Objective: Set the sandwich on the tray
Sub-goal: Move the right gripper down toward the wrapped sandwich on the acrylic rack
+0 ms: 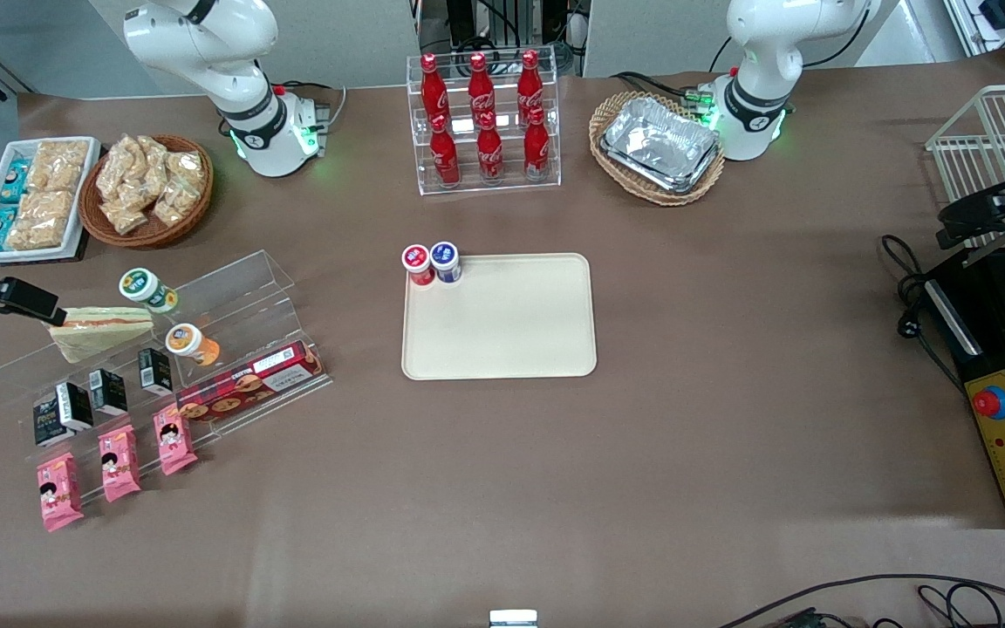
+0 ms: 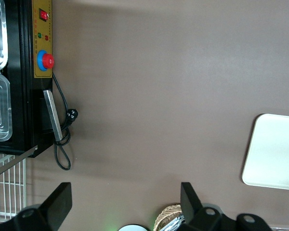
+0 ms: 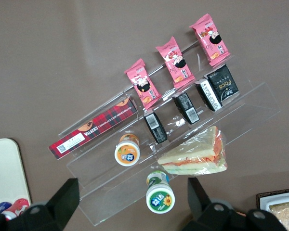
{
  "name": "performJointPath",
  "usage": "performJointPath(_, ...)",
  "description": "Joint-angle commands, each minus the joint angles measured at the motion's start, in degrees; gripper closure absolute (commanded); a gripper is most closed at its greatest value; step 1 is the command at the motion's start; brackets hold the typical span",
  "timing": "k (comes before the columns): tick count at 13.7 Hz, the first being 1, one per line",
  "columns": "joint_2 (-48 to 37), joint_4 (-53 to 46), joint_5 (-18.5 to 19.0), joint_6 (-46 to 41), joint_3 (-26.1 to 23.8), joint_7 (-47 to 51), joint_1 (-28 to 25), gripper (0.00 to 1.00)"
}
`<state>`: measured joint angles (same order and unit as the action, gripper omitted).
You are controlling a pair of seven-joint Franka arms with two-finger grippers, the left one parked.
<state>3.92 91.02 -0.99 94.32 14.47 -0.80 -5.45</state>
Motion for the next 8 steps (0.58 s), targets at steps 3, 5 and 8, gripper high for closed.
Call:
performJointPath(3,0.04,-0.93,-0.42,-0.11,-0.05,0.71,-0.09,0.00)
performJointPath(5,0.12,-0.84,-0.59,-0.37,0.04,0.71,0.26,0.00)
performJointPath(8,-0.22,-0.23,-0.59,-0.81,0.04,2.80,0.18,0.00)
